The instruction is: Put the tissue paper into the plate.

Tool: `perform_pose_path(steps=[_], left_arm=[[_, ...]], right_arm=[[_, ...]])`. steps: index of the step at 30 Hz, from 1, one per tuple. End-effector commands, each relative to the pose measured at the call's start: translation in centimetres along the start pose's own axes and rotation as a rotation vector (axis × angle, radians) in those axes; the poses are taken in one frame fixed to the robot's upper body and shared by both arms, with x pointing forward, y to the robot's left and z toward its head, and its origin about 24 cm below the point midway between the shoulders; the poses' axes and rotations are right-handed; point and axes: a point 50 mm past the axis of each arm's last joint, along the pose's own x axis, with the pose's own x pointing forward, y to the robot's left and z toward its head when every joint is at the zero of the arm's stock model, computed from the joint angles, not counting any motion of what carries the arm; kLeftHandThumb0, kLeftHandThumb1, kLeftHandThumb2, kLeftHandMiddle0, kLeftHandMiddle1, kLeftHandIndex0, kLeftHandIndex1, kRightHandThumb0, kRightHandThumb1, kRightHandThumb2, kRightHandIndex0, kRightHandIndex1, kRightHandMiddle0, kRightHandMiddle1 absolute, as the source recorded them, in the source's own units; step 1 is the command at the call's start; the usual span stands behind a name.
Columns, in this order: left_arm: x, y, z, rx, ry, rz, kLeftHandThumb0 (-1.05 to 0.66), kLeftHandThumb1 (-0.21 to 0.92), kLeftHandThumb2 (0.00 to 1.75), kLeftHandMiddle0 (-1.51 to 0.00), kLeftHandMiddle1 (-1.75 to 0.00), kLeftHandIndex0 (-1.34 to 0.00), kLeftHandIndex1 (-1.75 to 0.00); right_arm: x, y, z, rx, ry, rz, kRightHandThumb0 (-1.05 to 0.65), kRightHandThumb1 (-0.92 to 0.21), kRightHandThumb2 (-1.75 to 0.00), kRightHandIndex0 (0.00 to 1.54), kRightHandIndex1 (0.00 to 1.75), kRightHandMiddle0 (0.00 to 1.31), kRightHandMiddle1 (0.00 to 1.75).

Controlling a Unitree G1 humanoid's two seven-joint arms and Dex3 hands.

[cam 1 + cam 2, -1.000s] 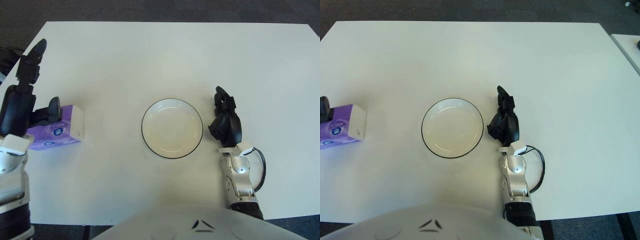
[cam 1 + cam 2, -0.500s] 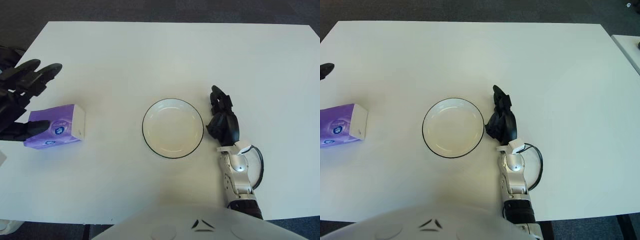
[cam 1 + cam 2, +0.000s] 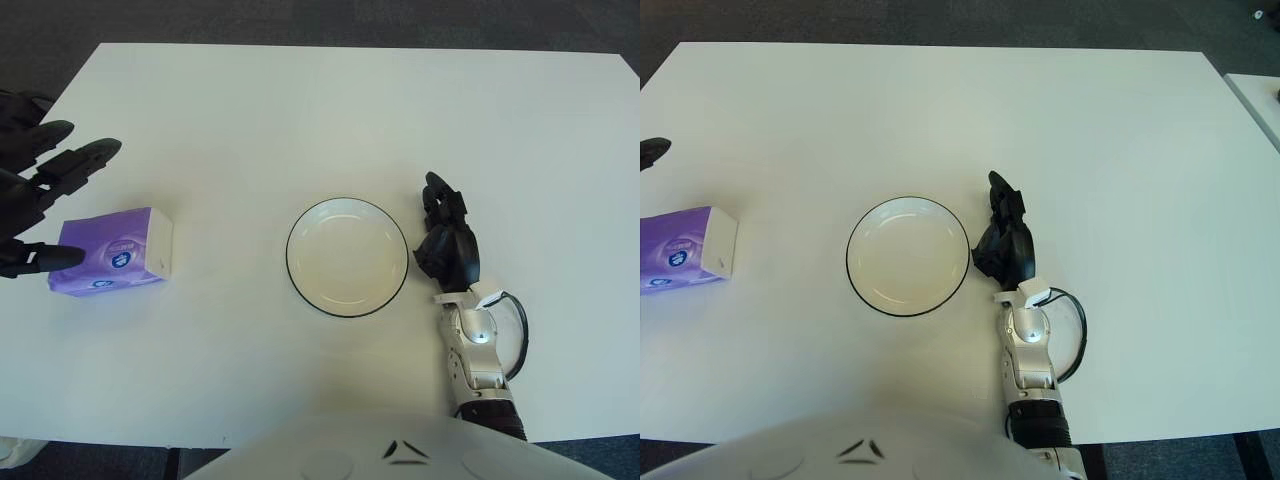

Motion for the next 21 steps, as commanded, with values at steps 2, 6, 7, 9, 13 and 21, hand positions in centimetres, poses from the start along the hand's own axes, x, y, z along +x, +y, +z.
perform_pose_path(steps=[2,6,7,9,13,21], left_arm=[[1.4,1.3,1.4,0.044,0.004,-0.138,-1.05,0.92,0.48,0.0,0.0,0.0,0.0],[1.9,1.8,1.6,0.045,0.038,-0.227,-1.05,0.92,0.46,0.0,0.0,0.0,0.0],[1.9,1.8,1.5,0.047,0.049,-0.243,-1.05,0.92,0.46,0.0,0.0,0.0,0.0],[2.0,1.9,1.5,0.046,0.064,-0.266,-1.05,0.92,0.45,0.0,0.0,0.0,0.0],[2.1,2.0,1.3,0.033,0.09,-0.301,-1.05,0.92,0.45,0.0,0.0,0.0,0.0],[2.4,2.5,1.2,0.005,0.11,-0.339,-1.05,0.92,0.44,0.0,0.0,0.0,0.0]], right_arm=[[-2.9,-0.6,-4.5,0.001,0.284,-0.034,-0.7,-0.92,-1.06,0.21,0.0,0.0,0.51],[-2.9,-0.7,-4.6,0.003,0.284,-0.035,-0.69,-0.92,-1.06,0.21,0.0,0.0,0.51],[-2.9,-0.7,-4.6,0.002,0.284,-0.035,-0.69,-0.92,-1.06,0.21,0.0,0.0,0.51],[-2.9,-0.7,-4.6,0.001,0.284,-0.036,-0.68,-0.92,-1.06,0.21,0.0,0.0,0.51],[-2.9,-0.7,-4.6,0.0,0.284,-0.039,-0.68,-0.92,-1.06,0.21,0.0,0.0,0.51],[-2.9,-0.8,-4.6,-0.003,0.287,-0.048,-0.68,-0.92,-1.05,0.21,0.0,0.0,0.51]])
